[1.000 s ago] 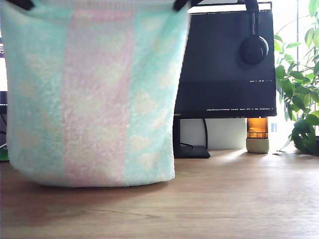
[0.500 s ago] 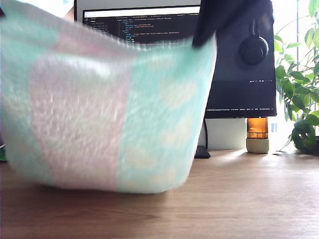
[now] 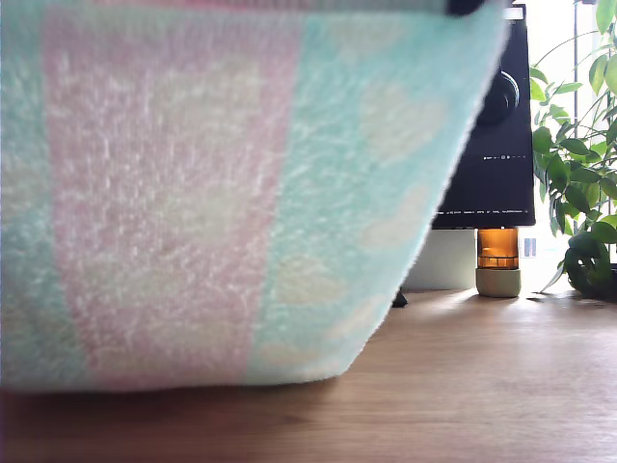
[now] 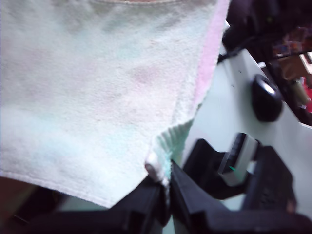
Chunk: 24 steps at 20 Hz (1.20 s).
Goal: Fold the tea towel to a neat square and place it to the right
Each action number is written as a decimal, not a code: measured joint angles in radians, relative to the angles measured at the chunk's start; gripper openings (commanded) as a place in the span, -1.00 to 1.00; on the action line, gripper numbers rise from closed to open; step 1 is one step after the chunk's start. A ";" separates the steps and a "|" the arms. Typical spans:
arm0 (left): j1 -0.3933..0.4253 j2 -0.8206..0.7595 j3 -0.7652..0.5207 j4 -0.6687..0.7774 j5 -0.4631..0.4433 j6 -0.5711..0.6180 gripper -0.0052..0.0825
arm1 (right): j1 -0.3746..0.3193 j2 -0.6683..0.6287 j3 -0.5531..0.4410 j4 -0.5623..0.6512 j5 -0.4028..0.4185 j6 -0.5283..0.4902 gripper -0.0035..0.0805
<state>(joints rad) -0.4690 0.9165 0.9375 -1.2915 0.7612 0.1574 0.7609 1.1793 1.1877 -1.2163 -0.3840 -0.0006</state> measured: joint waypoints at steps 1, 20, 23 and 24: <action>-0.016 -0.005 -0.006 -0.001 0.003 -0.016 -0.94 | 0.000 -0.007 -0.017 -0.014 -0.011 0.000 -0.94; -0.105 -0.050 -0.049 0.164 -0.310 -0.079 -0.94 | -0.005 0.165 -0.055 0.272 0.014 -0.053 -0.94; -0.105 0.037 -0.050 0.204 -0.391 -0.072 -0.94 | -0.023 0.238 -0.055 0.354 0.045 -0.086 -0.94; -0.105 0.063 -0.050 0.222 -0.411 -0.064 -0.94 | -0.034 0.248 -0.055 0.386 0.055 -0.099 -0.95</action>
<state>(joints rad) -0.5743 0.9791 0.8879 -1.0695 0.3504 0.0929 0.7269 1.4277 1.1328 -0.8307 -0.3294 -0.0994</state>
